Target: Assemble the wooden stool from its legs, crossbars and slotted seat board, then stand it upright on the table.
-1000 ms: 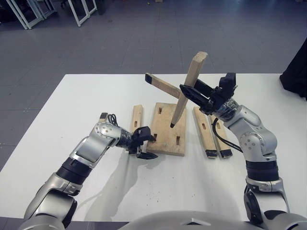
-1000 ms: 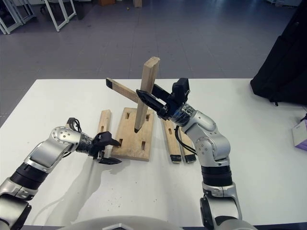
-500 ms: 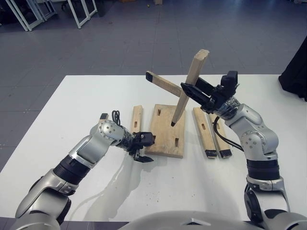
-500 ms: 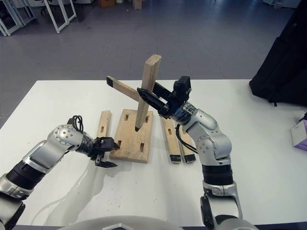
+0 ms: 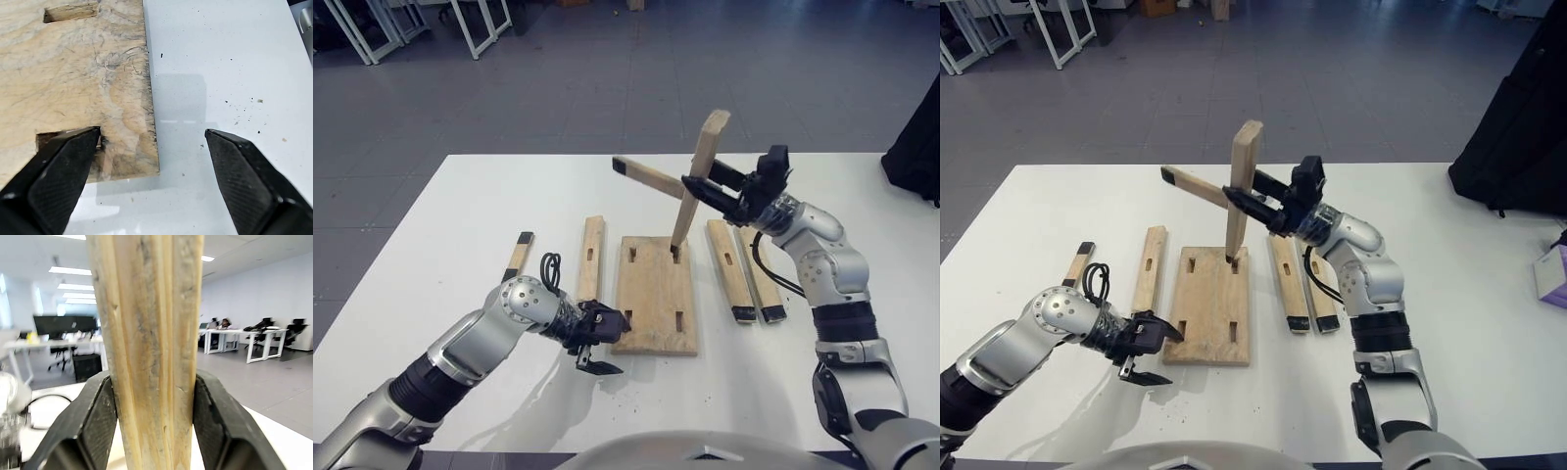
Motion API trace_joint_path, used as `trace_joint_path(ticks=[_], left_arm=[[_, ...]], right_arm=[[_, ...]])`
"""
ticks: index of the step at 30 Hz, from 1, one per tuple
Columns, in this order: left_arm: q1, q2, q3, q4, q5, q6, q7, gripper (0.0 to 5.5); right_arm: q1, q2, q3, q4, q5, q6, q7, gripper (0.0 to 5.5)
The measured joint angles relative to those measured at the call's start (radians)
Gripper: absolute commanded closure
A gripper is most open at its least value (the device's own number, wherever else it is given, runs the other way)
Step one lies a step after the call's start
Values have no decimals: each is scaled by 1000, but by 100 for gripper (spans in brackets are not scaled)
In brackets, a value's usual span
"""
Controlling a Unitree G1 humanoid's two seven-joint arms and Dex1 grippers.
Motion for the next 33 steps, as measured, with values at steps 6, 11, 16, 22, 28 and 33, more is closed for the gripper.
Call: trace_joint_path(ticks=[6,11,16,22,28,33], left_arm=[[-3,0,1,27,-12,-19,-5,155],[12,19,29,34,-13,-19,-2,155],[18,28,35,25,-11,-13,3,155],[46,30,46,-13,-19,1,26,155],[110,29,65,-82,-108,58,26,155],[111,29,46,-80,-106,44,26,155]], right_arm=[[-21,-5,69,158,-89,-219,158,347],[-14,-66,82,162,-83,-224,257,347],[-34,-109,34,209,-25,-89,283,347],[-51,-123,14,252,-24,-35,287,348],[-89,-161,60,302,-31,-17,364,348],[-160,-222,131,323,-69,17,414,348]])
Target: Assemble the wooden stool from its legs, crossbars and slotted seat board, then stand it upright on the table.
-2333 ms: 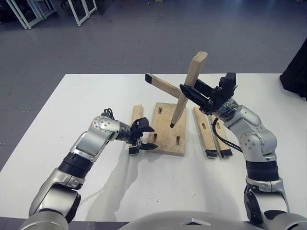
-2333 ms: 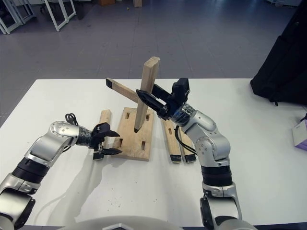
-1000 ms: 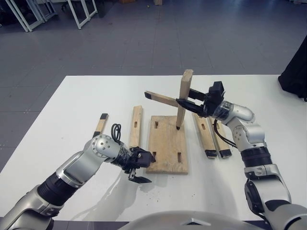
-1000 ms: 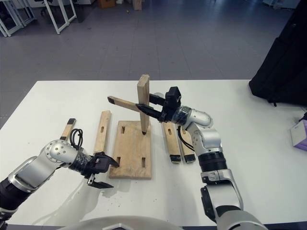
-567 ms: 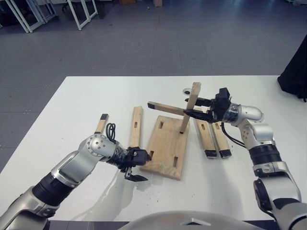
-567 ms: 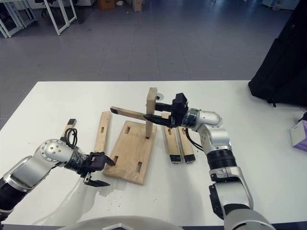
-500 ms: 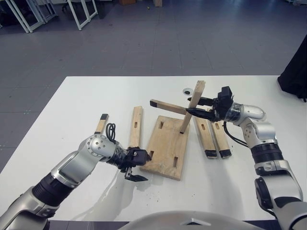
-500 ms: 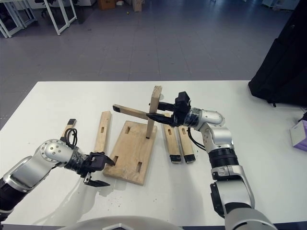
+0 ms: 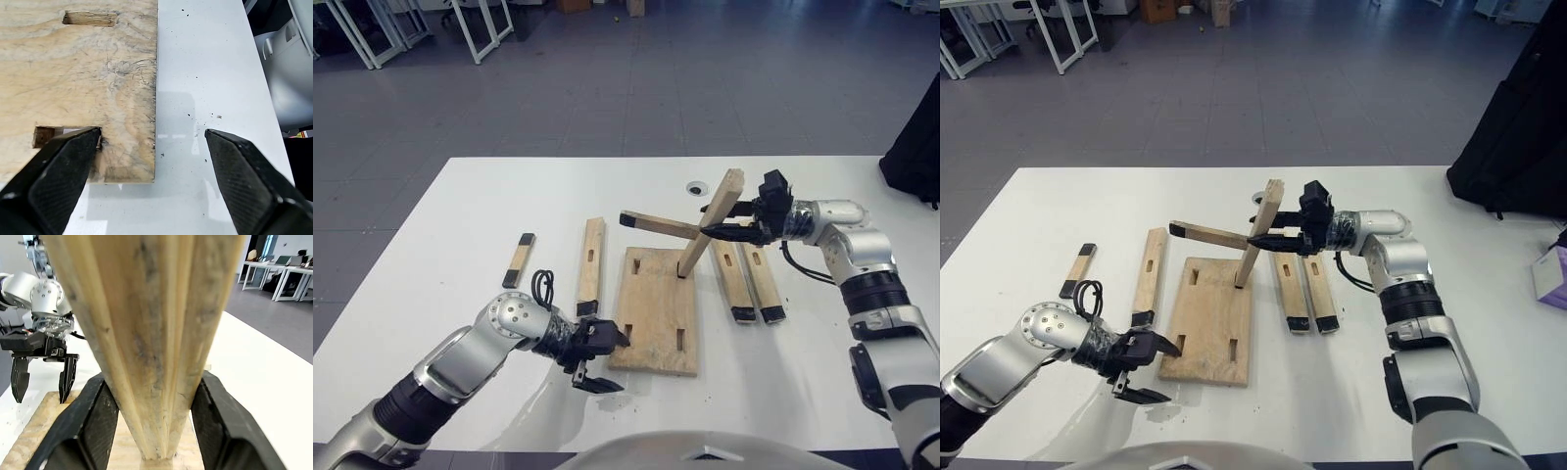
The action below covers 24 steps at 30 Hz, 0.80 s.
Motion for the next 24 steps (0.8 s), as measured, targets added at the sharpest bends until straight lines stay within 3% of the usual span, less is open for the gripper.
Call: trace_joint_path(ticks=[9,24], left_arm=[[-2,-3,-22,-2,10,-18,2,155],[0,-13,-33,-17,37,-23,14,155]], right_arm=[[-169,-14,55,165,-38,211,69,348],[-236,-13,101,208,-114,260,119,348]])
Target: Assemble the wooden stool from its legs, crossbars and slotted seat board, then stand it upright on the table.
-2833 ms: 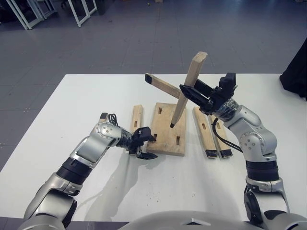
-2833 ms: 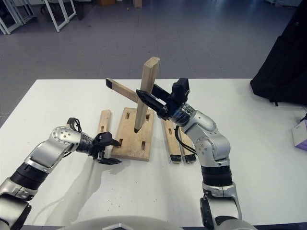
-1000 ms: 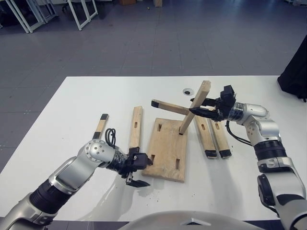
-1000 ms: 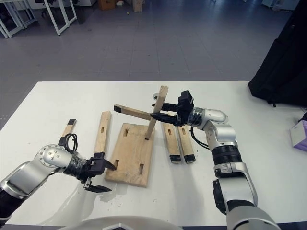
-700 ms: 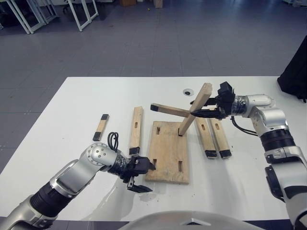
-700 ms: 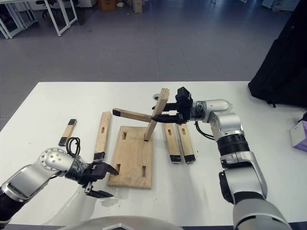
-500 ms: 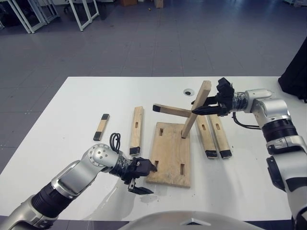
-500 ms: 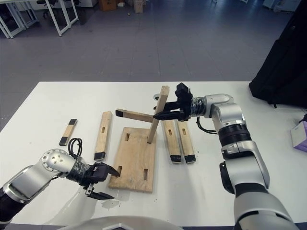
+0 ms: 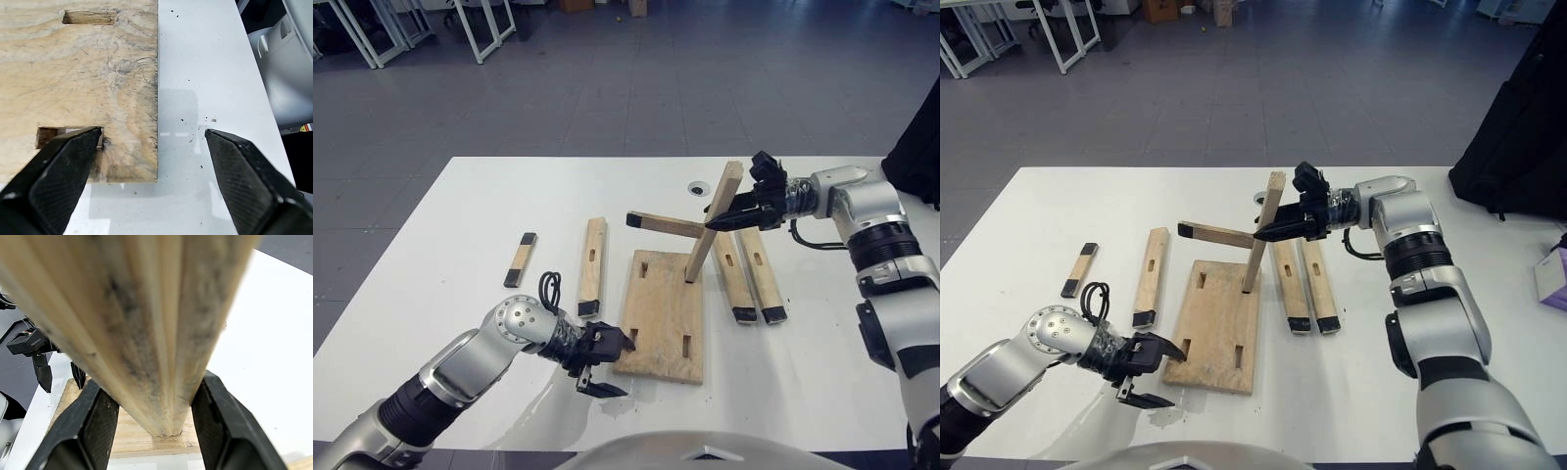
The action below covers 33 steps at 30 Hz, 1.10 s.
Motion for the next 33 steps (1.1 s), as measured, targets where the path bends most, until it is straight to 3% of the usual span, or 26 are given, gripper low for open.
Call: trace_joint_path(ticks=[4,8,18,26,33], left_arm=[[0,-1,0,-6,4,1,0,155],[8,-20,-16,-15,5,-6,0,155],[22,-27,-16,-18,1,-24,7,155],[40,-34,-14,-22,-3,-29,36,155],[53,-33,-9,-28,-3,-31,46,155]], right_arm=[[14,-6,-1,-27,0,8,-5,348],[89,30,18,-32,-6,104,-9,230],[231,7,-4,-169,-9,191,-33,40],[402,-76,-38,-368,-9,140,-87,40],[445,-57,-106,-304,-43,33,-275,40]])
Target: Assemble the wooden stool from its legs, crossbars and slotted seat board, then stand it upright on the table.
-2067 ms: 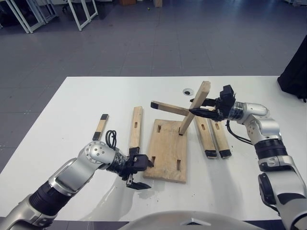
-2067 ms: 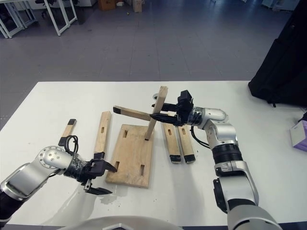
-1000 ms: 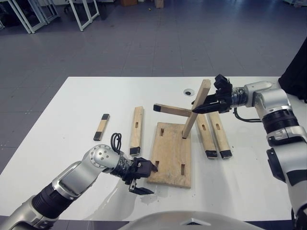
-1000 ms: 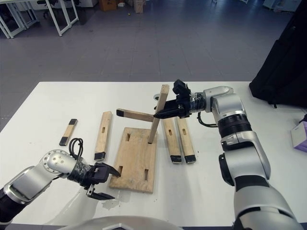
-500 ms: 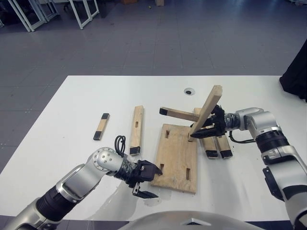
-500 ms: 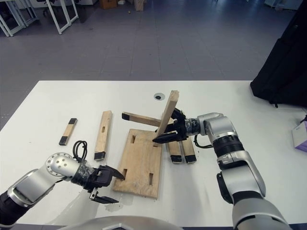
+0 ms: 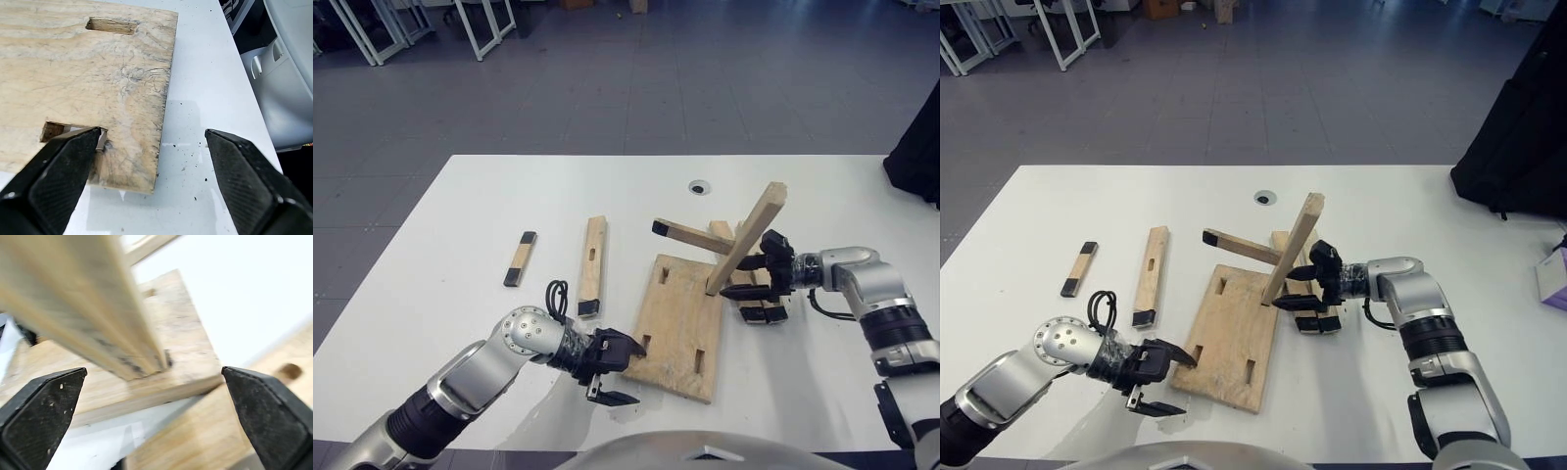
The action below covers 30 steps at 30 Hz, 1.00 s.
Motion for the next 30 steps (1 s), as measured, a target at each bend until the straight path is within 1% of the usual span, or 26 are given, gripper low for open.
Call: trace_joint_path(ticks=[2,5,8,10,13,14,17,20,25,27,30], left_arm=[[0,0,-1,0,0,-4,0,155],[0,0,-5,0,1,-8,1,155],[13,3,-4,-8,4,-13,19,155],[40,4,6,-23,2,-12,48,155],[63,4,14,-31,-5,-11,78,155],[68,2,17,-31,-7,-11,83,155],[77,1,22,-31,-19,-7,96,155],[88,0,30,-30,-38,-5,108,155],[87,0,32,-30,-50,2,110,155],[85,-1,31,-29,-57,6,113,155],[83,-1,30,-28,-58,8,113,155]], right_arm=[[0,25,-24,-2,3,-16,-40,40],[17,21,-34,-52,-9,-57,-74,40],[130,-37,-43,-200,-16,-75,-86,40],[211,-86,-47,-308,5,-64,-46,40],[239,-122,-55,-352,6,-63,-39,40],[238,-121,-81,-351,21,-61,-54,40],[205,-103,-170,-335,69,-45,-119,40],[65,-33,-320,-338,198,17,-269,40],[-126,56,-485,-441,447,131,-438,40],[-183,58,-522,-477,519,152,-468,40],[-222,62,-519,-480,547,156,-500,40]])
